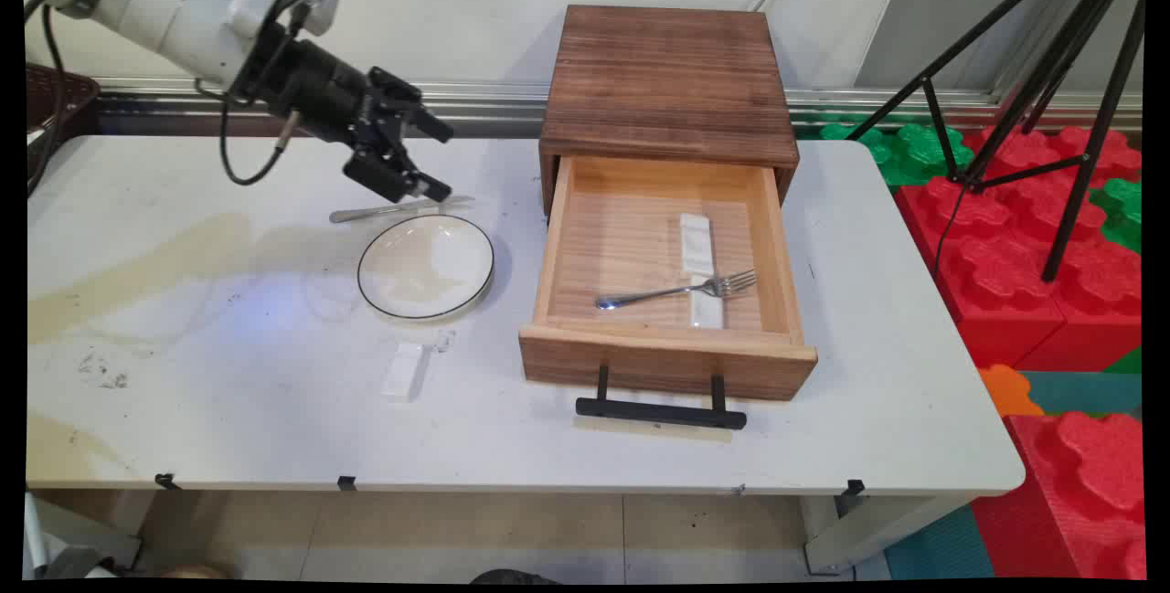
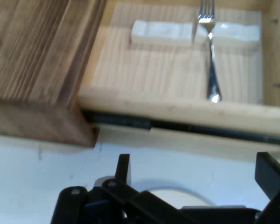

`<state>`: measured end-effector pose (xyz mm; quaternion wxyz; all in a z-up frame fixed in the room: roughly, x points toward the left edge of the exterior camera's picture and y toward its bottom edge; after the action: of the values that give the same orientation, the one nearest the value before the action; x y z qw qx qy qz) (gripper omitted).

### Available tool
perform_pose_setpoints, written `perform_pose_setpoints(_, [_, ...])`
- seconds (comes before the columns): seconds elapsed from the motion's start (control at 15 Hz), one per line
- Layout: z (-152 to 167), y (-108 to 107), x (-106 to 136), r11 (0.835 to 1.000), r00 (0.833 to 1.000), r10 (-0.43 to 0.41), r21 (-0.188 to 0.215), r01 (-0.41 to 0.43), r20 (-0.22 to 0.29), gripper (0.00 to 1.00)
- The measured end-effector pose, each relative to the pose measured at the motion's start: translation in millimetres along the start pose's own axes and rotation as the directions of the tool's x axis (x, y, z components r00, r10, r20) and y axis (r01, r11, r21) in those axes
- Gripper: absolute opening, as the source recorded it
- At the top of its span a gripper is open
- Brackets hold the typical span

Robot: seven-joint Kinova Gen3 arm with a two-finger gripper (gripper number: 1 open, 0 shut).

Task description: Pick up the knife from the left of the white plate

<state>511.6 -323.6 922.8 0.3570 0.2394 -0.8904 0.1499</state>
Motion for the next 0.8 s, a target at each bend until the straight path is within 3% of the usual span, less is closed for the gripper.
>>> perform_pose_setpoints(0.4, [-14.6,-21.2,-43.3,0.999,0.998,-0.033,0.044,0.031,0.044,1.0])
perform_pose_setpoints(0.8, [-15.0,-44.2,-88.1,0.996,0.993,-0.012,0.093,0.001,0.122,1.0])
